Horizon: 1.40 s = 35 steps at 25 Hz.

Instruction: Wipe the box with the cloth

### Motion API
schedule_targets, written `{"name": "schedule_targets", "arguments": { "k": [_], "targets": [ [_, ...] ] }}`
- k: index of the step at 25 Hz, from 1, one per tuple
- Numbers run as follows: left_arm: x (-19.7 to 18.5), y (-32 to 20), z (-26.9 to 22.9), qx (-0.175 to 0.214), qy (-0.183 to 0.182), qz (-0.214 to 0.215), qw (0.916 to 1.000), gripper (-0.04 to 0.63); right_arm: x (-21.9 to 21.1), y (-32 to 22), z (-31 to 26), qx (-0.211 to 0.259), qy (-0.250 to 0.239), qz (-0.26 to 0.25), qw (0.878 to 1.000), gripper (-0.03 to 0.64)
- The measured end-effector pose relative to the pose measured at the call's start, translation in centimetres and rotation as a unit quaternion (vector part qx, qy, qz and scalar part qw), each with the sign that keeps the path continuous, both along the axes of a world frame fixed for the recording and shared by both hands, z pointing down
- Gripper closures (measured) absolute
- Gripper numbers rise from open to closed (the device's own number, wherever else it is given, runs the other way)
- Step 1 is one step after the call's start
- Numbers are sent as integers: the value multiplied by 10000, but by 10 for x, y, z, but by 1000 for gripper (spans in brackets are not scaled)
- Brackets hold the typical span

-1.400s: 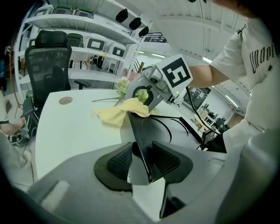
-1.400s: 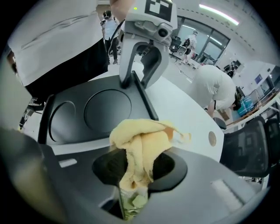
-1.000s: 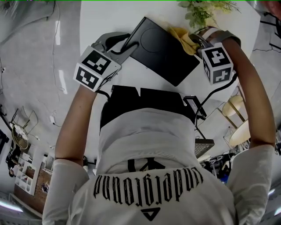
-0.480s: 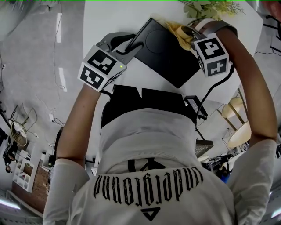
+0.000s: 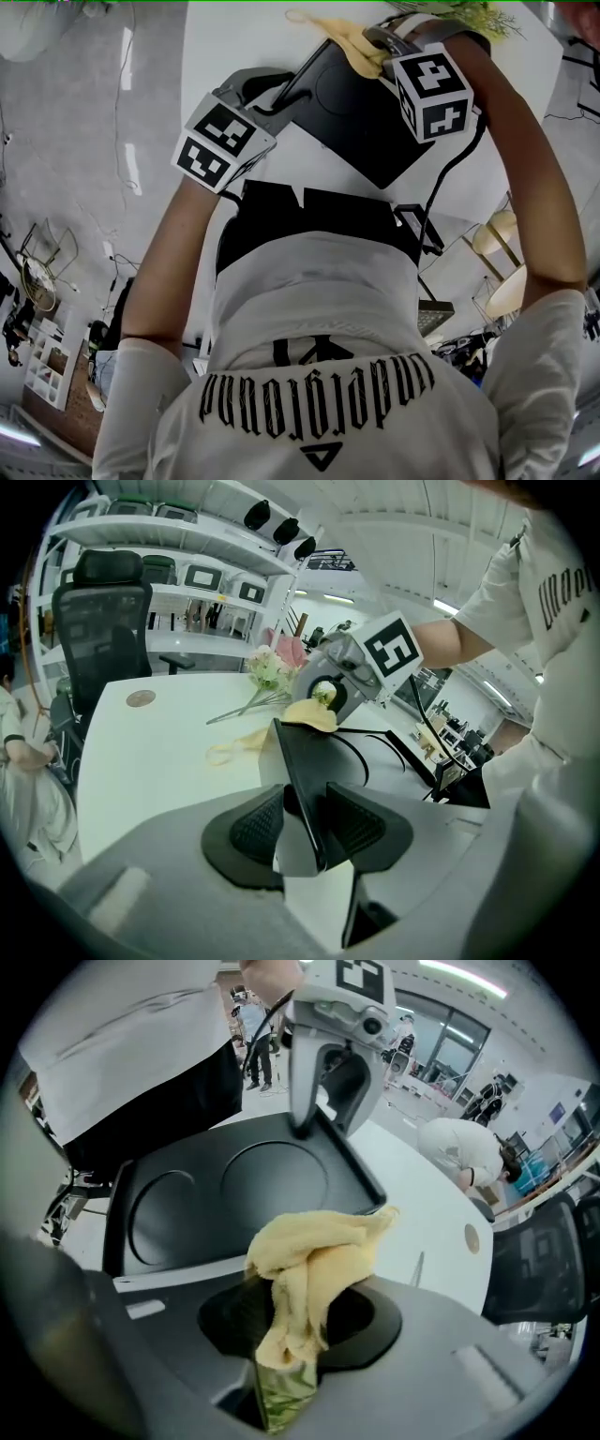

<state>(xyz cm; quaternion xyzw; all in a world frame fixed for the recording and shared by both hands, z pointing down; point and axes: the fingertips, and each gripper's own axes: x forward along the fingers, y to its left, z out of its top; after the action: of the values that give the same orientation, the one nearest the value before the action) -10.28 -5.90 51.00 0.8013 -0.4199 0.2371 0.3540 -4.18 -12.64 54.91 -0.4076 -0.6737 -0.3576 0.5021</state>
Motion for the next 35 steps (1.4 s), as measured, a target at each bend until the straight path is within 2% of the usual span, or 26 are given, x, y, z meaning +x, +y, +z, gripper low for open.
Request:
{"name": "schedule_targets", "arguments": {
  "k": [8,13,16,18,20,23,26,28,30,35],
  "targets": [
    [2,-19,14,-40,-40,72,10000,437,124,-7,9,-135,816,670,9943,503],
    [2,-28,21,-27,-89,103,9999,437,173,-13,10,-53,855,1601,9834,502],
    [-1,-24,12,52,-193,200,9996,437,185,-2,3,42,692,2469,9665,500],
    [-7,-17,7,105,-248,227,9994,437,184,11,-1,-43,618,3262,9433,499],
    [-12,-8,5,159,-274,229,9992,437,178,25,-1,-199,467,4181,9070,499],
    [-10,-2,7,234,-283,187,9992,437,175,36,1,-339,96,5492,8350,497],
    [-8,-6,7,270,-299,142,9991,439,173,39,-3,-431,-314,6473,7604,495],
    [-4,-8,7,271,-298,154,9991,439,175,47,-6,-477,-574,6870,7228,496],
    [3,-8,8,297,-301,210,9989,439,181,58,-8,-481,-770,7127,6956,497],
    [10,-7,11,428,-448,354,9975,446,187,91,-12,-586,-994,7535,6472,497]
  ]
}}
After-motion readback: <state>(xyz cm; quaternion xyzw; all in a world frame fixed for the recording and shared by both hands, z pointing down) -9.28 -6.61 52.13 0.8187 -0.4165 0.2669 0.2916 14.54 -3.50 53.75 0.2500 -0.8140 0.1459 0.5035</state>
